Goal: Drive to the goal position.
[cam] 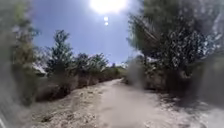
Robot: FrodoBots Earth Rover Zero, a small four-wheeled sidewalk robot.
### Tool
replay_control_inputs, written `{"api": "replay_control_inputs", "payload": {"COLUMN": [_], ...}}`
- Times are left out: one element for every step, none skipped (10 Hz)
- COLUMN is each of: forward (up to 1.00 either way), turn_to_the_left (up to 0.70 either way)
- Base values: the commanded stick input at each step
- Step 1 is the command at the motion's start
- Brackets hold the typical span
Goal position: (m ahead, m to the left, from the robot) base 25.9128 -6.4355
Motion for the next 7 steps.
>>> {"api": "replay_control_inputs", "payload": {"forward": [0.44,0.44,0.44,0.44,0.44,0.44,0.44], "turn_to_the_left": [0.02,0.02,0.02,0.02,0.02,0.02,0.02]}}
